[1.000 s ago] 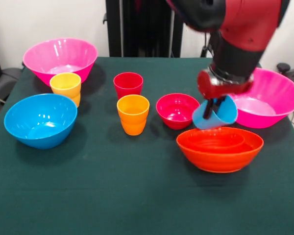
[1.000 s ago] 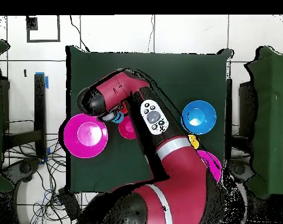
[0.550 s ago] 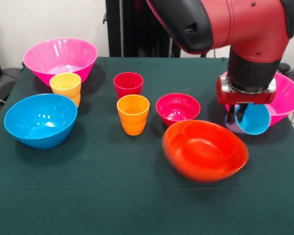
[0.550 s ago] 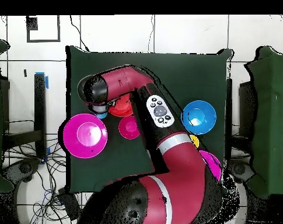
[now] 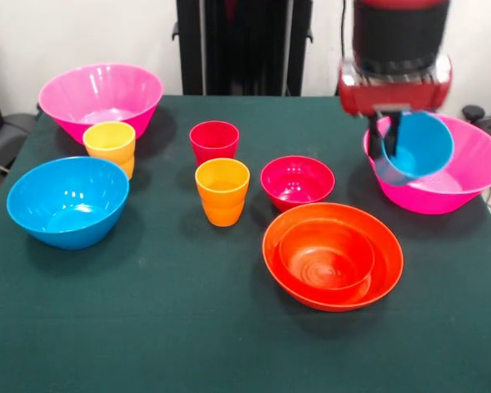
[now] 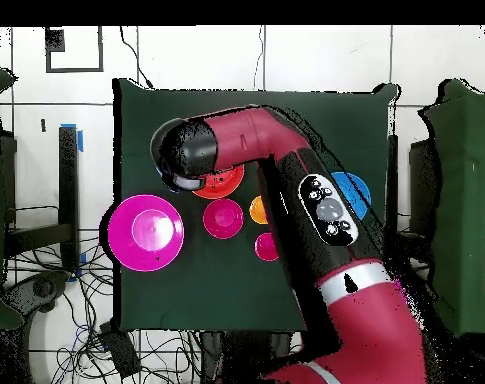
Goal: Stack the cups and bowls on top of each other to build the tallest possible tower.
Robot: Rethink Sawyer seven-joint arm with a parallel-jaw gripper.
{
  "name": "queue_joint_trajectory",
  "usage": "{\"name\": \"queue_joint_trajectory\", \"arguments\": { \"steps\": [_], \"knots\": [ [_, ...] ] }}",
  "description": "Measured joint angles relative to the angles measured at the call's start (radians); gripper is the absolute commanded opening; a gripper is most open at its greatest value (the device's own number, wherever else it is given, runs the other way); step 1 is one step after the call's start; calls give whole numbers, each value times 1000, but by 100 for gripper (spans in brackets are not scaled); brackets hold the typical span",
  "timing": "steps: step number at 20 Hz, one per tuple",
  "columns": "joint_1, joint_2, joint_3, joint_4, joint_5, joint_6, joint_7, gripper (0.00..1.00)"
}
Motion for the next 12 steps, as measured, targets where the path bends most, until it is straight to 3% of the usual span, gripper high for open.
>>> {"name": "queue_joint_trajectory", "arguments": {
  "steps": [4,12],
  "knots": [
    [-41,-75,11,40,-4,0,-12,0],
    [-83,-132,46,48,-31,-17,-17,0]
  ]
}}
